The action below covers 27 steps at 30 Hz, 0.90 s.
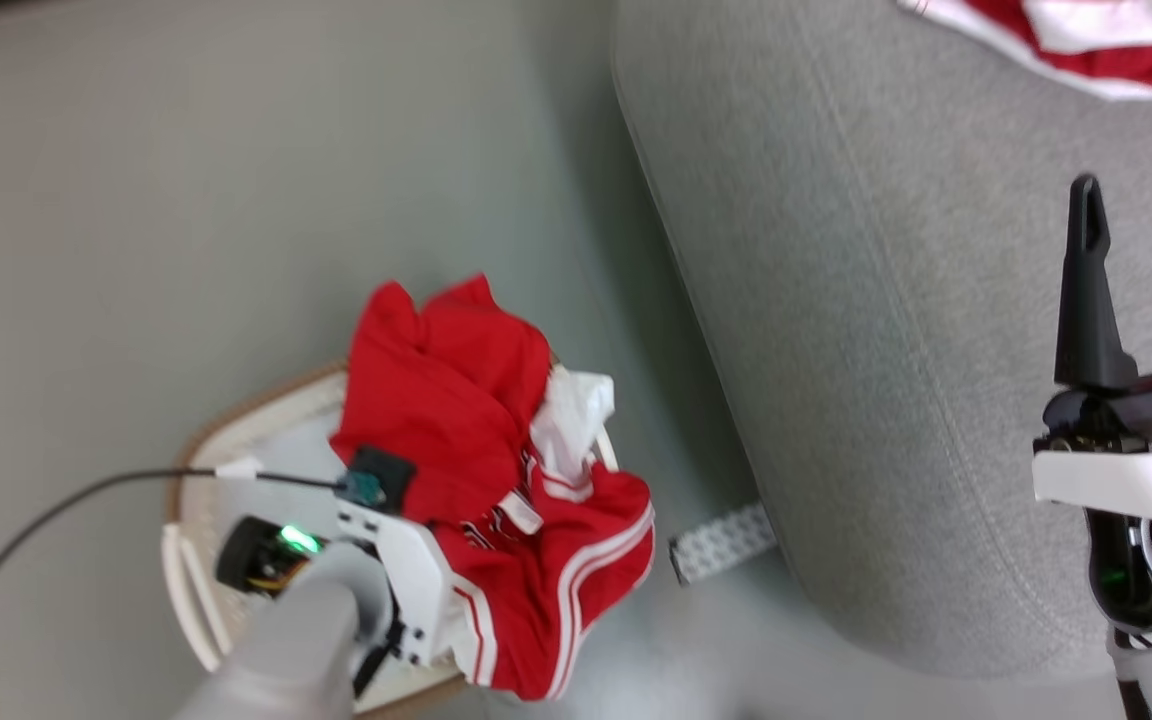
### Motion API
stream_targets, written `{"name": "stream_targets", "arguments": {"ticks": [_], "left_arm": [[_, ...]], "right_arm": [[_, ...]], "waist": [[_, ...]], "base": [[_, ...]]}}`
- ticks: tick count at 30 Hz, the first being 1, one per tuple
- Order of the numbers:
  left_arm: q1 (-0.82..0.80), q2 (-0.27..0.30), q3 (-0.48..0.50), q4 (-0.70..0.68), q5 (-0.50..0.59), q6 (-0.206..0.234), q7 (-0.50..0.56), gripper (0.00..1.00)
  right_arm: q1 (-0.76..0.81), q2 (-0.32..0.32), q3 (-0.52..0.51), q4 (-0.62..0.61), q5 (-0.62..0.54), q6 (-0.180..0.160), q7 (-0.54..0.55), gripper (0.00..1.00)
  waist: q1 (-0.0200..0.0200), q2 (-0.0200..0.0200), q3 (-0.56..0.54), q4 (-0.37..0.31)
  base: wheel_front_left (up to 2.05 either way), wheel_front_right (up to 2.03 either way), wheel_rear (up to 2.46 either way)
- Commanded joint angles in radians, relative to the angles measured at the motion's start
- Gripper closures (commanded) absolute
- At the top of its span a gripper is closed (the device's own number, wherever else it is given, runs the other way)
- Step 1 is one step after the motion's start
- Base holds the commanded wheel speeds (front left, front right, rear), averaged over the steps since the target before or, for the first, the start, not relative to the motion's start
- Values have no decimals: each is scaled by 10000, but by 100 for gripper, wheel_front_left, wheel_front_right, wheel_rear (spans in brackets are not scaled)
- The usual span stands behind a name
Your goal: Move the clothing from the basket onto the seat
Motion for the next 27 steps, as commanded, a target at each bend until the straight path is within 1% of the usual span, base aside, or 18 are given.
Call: {"name": "stream_targets", "arguments": {"ticks": [1,11,17,20,27], "left_arm": [[256,-59,-38,-99,-169,6,-158,100],[1346,-441,-619,-1083,-1208,6,-1138,100],[1710,-511,-716,-1820,-1579,5,-1313,100],[1814,-471,-611,-2466,-1513,11,-1306,100],[2336,-148,-44,-4161,-1037,99,-1299,100]], "right_arm": [[196,-140,-3,76,-14,-22,-1,0],[1073,-694,66,431,26,-23,-1,0],[1519,-705,244,578,158,-23,-1,0],[1795,-650,282,692,217,-23,-1,0],[2349,-551,509,883,251,-23,-1,0]], "waist": [[0,0,-886,438],[0,0,-3156,1332],[0,0,-4215,1786],[0,0,-4694,2047],[0,0,-5477,2476]], "base": [[0,0,0],[0,0,0],[0,0,0],[0,0,0],[0,0,0]]}}
